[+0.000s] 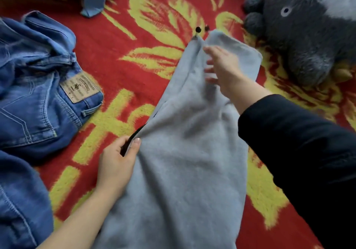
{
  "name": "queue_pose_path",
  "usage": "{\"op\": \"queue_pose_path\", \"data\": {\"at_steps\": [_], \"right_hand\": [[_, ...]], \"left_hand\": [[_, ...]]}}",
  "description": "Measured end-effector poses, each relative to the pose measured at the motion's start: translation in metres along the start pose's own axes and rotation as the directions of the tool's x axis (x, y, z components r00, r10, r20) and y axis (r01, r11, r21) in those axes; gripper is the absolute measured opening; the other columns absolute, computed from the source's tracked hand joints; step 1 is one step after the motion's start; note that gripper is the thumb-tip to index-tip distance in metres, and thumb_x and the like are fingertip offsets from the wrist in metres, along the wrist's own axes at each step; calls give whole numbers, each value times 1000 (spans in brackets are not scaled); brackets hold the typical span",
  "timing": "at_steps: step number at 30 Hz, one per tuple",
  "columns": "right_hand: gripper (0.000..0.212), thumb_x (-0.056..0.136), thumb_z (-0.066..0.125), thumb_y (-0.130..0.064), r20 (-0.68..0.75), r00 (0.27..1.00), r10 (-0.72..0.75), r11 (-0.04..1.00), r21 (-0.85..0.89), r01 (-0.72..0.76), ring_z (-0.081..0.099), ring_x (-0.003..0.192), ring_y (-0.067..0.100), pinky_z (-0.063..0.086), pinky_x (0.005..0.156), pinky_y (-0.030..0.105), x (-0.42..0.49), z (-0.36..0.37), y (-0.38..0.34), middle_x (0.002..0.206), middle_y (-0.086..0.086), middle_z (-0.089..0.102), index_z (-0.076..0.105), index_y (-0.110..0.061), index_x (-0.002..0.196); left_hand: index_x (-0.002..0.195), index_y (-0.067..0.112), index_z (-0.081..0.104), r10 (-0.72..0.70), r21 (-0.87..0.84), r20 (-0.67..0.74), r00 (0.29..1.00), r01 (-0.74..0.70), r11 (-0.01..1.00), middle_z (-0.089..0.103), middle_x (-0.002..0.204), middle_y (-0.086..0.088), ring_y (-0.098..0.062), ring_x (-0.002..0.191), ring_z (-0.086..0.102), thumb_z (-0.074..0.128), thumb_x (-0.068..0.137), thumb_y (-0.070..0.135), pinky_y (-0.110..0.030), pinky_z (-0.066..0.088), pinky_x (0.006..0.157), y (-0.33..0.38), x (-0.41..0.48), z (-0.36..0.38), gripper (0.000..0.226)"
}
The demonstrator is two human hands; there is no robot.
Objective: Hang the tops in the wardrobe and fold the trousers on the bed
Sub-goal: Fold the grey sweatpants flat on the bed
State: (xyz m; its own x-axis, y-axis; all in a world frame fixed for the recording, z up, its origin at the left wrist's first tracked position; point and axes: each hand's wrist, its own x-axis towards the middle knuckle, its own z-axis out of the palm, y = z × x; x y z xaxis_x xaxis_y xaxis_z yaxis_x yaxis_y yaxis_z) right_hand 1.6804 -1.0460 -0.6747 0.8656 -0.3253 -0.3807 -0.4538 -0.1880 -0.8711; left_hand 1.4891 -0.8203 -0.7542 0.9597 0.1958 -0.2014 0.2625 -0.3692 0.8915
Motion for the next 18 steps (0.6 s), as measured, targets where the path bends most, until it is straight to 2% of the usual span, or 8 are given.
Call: {"op": "queue_pose_path", "data": {"at_steps": [2,3,5,6,10,13,15,18], "right_hand": [[46,87,63,-28,65,998,21,974,-228,-6,55,76,17,47,59,26,-5,17,26,97,2,58,54,-20,131],[41,85,62,-25,70,997,-30,934,-354,52,56,78,18,47,66,28,-6,23,41,94,3,59,59,-16,126],[24,83,60,-25,70,982,-176,825,-533,186,51,75,20,39,67,27,-9,28,61,86,5,55,65,-11,102],[24,83,60,-28,42,976,-215,804,-559,201,50,77,19,37,67,26,-11,30,63,88,5,54,63,-10,99],[43,88,59,-39,-67,977,-201,802,-584,125,55,102,23,37,75,29,-3,39,51,110,4,55,52,-8,117],[49,90,55,-37,-92,980,-177,717,-694,65,54,113,32,43,82,36,10,47,50,126,14,54,46,-3,125],[44,95,48,-30,-72,987,-144,676,-736,45,52,117,36,43,88,37,14,49,49,129,19,52,46,0,127],[37,99,38,-24,-146,973,-177,740,-672,34,54,111,32,35,77,30,13,51,34,122,15,56,47,0,125]], "left_hand": [[76,18,66,-33,-53,-10,999,33,998,68,70,6,-3,60,53,54,82,40,-28,41,61,-2,1,1,25],[74,19,65,-46,-72,-11,999,45,996,66,68,10,1,59,52,55,82,39,-26,40,60,-3,1,1,24],[73,19,66,-63,-104,1,998,63,993,65,66,15,4,60,51,56,81,37,-24,39,60,-4,2,1,22],[73,19,66,-70,-126,14,997,71,990,65,66,15,4,61,52,56,81,36,-24,40,60,-4,1,0,21],[77,11,70,-160,-326,98,982,183,927,71,75,1,-8,70,60,66,83,23,-26,46,67,1,2,-4,14],[73,10,70,-218,-372,132,967,252,893,71,72,-1,-9,67,61,67,85,10,-21,46,62,2,7,-6,12],[71,11,71,-237,-383,144,961,275,882,71,71,-1,-9,65,62,69,82,9,-19,46,60,3,8,-7,12],[72,8,73,-261,-406,160,952,305,861,71,71,-3,-9,64,63,71,80,8,-17,47,57,7,9,-9,9]]}}
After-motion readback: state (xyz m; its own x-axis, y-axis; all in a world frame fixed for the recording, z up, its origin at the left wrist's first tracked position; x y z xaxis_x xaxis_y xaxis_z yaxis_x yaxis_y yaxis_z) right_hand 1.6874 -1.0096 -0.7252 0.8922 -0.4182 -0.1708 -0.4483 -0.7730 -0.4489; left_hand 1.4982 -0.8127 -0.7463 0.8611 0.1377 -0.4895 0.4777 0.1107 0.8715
